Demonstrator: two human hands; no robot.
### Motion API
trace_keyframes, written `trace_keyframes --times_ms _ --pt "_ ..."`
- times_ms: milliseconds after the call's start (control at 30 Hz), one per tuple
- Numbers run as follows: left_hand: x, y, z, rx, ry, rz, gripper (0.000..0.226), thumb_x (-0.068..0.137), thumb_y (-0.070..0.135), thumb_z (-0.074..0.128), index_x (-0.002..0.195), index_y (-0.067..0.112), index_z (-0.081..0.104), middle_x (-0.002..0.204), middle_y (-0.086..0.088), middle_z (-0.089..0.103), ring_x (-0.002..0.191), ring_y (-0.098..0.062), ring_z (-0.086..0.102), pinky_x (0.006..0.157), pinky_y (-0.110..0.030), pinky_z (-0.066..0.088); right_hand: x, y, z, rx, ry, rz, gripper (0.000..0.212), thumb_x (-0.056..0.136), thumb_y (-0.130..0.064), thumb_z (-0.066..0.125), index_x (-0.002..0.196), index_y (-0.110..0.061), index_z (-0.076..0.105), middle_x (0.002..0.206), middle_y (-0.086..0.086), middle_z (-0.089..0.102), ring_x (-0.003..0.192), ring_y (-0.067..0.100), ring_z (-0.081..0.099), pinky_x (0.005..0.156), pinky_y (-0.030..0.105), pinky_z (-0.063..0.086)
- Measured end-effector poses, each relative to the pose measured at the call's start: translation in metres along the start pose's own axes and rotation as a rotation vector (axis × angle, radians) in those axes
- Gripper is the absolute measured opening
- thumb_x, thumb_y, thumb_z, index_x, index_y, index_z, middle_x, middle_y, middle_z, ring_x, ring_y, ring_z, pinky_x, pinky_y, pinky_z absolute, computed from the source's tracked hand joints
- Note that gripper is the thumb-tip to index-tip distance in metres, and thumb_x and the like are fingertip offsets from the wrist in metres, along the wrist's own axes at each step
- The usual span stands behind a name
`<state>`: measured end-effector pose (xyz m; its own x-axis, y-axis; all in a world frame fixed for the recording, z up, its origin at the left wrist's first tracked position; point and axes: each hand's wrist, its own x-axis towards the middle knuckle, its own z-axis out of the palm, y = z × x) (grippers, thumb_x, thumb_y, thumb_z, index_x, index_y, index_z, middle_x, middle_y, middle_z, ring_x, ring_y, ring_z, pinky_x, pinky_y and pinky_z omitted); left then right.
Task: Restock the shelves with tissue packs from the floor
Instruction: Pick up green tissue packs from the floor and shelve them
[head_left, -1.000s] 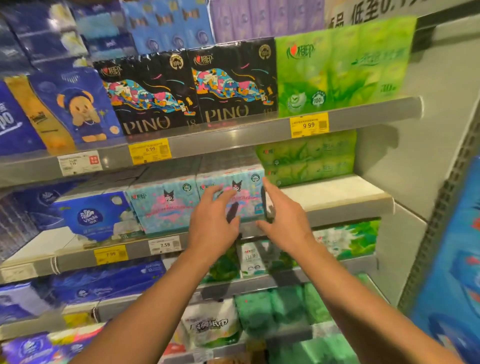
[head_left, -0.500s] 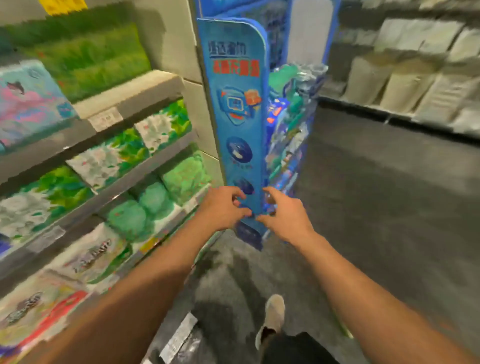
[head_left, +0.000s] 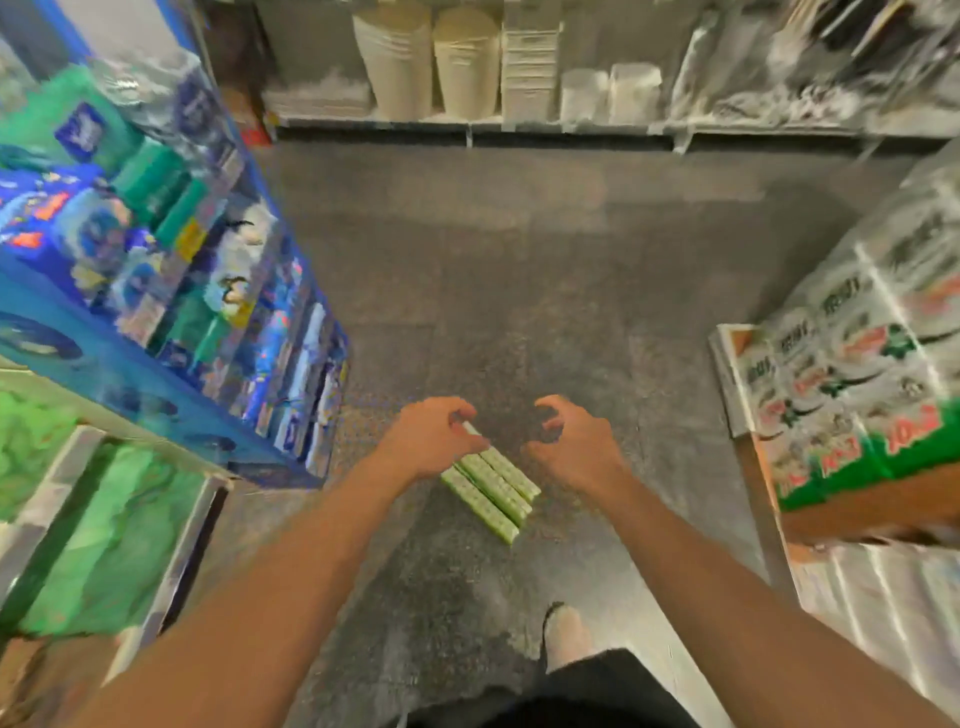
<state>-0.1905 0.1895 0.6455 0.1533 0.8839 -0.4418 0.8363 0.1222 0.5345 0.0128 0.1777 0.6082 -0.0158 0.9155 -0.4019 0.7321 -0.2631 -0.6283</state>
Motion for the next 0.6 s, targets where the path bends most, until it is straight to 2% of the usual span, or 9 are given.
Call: trace_keyframes --times_ms 67,133,200,267,367,467,533,600 --pt "0.026 0.033 0.032 0.01 -0.067 0.008 0.047 0.083 0.042 0.073 0.124 0.022 0.062 0.109 0.001 0.068 0.105 -0.018 0.063 0.087 -0.026 0.042 0.012 0.04 -0.022 0.017 0.01 0.062 0.061 0.08 -0.033 0.076 0.136 -0.027 0.051 0.115 0.001 0.064 0.098 0.018 0.061 0.078 0.026 0.046" --pt "0.047 0.05 0.061 0.003 -0.084 -0.013 0.047 0.082 0.045 0.072 0.122 0.024 0.061 0.106 0.003 0.069 0.103 -0.019 0.064 0.092 -0.032 0.048 0.025 0.072 -0.03 0.034 0.041 0.126 0.06 0.079 -0.032 0.076 0.134 -0.023 0.053 0.103 0.001 0.065 0.096 0.019 0.062 0.078 0.027 0.047" --pt "0.067 0.053 0.082 -0.015 -0.064 -0.053 0.046 0.078 0.05 0.071 0.118 0.029 0.061 0.097 0.009 0.067 0.091 -0.018 0.067 0.085 -0.038 0.054 0.039 0.096 -0.025 0.058 0.037 0.183 0.062 0.08 -0.034 0.076 0.136 -0.024 0.051 0.102 0.001 0.065 0.097 0.023 0.063 0.082 0.032 0.05" --pt "0.095 0.044 0.099 -0.015 -0.08 -0.074 0.045 0.078 0.049 0.07 0.117 0.031 0.059 0.093 0.013 0.062 0.081 -0.015 0.066 0.077 -0.04 0.058 0.058 0.112 -0.007 0.103 0.005 0.226 0.067 0.082 -0.037 0.075 0.14 -0.025 0.044 0.104 0.001 0.062 0.1 0.023 0.062 0.08 0.031 0.049" --pt "0.151 0.01 0.122 0.044 -0.117 -0.087 0.048 0.079 0.046 0.07 0.122 0.03 0.057 0.093 0.012 0.062 0.088 -0.016 0.064 0.079 -0.041 0.057 0.095 0.136 0.041 0.191 -0.001 0.291 0.077 0.081 -0.038 0.077 0.146 -0.021 0.037 0.125 0.01 0.061 0.116 0.028 0.057 0.089 0.034 0.048" --pt "0.224 -0.041 0.159 0.142 -0.161 -0.119 0.052 0.082 0.045 0.069 0.128 0.03 0.052 0.099 0.006 0.059 0.095 -0.021 0.061 0.082 -0.036 0.054 0.139 0.163 0.104 0.217 -0.033 0.388 0.083 0.081 -0.041 0.075 0.149 -0.023 0.031 0.136 0.012 0.054 0.122 0.031 0.053 0.094 0.04 0.048" --pt "0.275 -0.084 0.194 0.166 -0.211 -0.152 0.057 0.082 0.045 0.069 0.133 0.031 0.046 0.105 0.003 0.058 0.092 -0.021 0.059 0.078 -0.033 0.051 0.171 0.188 0.151 0.215 -0.031 0.462 0.078 0.081 -0.038 0.075 0.145 -0.027 0.032 0.128 0.012 0.056 0.114 0.031 0.056 0.089 0.039 0.05" --pt "0.325 -0.13 0.234 0.199 -0.25 -0.153 0.066 0.082 0.046 0.069 0.139 0.032 0.039 0.115 -0.002 0.057 0.097 -0.024 0.058 0.076 -0.032 0.046 0.204 0.214 0.197 0.216 -0.014 0.528 0.072 0.081 -0.034 0.074 0.141 -0.031 0.035 0.118 0.011 0.057 0.106 0.031 0.058 0.082 0.036 0.049"
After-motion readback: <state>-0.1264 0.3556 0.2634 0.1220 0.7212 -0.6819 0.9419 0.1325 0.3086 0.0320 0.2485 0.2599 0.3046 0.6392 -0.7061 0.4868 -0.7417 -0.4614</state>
